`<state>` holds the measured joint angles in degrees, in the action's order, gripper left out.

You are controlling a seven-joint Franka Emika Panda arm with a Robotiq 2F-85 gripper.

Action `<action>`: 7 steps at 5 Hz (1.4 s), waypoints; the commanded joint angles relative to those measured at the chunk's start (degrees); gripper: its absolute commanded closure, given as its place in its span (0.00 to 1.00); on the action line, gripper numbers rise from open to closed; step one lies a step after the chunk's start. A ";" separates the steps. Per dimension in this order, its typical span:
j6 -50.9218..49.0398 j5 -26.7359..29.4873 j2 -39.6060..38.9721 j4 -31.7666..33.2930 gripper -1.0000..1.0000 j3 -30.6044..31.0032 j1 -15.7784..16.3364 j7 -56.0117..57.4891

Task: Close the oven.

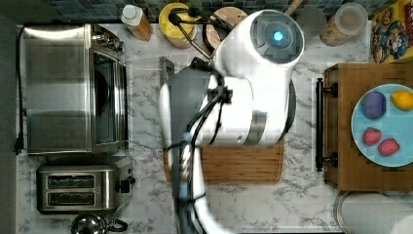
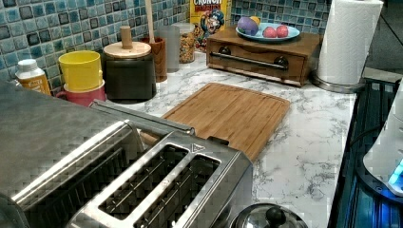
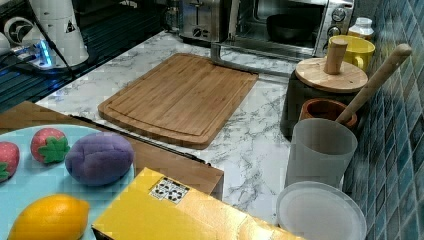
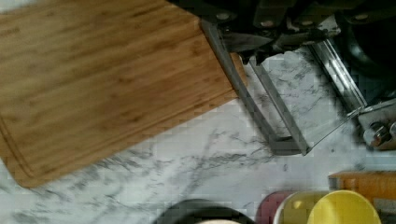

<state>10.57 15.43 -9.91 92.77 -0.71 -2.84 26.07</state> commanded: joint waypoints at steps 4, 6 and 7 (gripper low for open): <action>18.43 25.17 -6.08 13.35 1.00 3.27 -4.98 51.49; 23.81 25.52 -12.55 12.72 1.00 3.78 -2.84 54.07; 24.39 25.29 -13.14 12.72 1.00 5.00 -2.98 55.25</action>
<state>34.33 39.78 -23.96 108.49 2.93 -8.13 76.94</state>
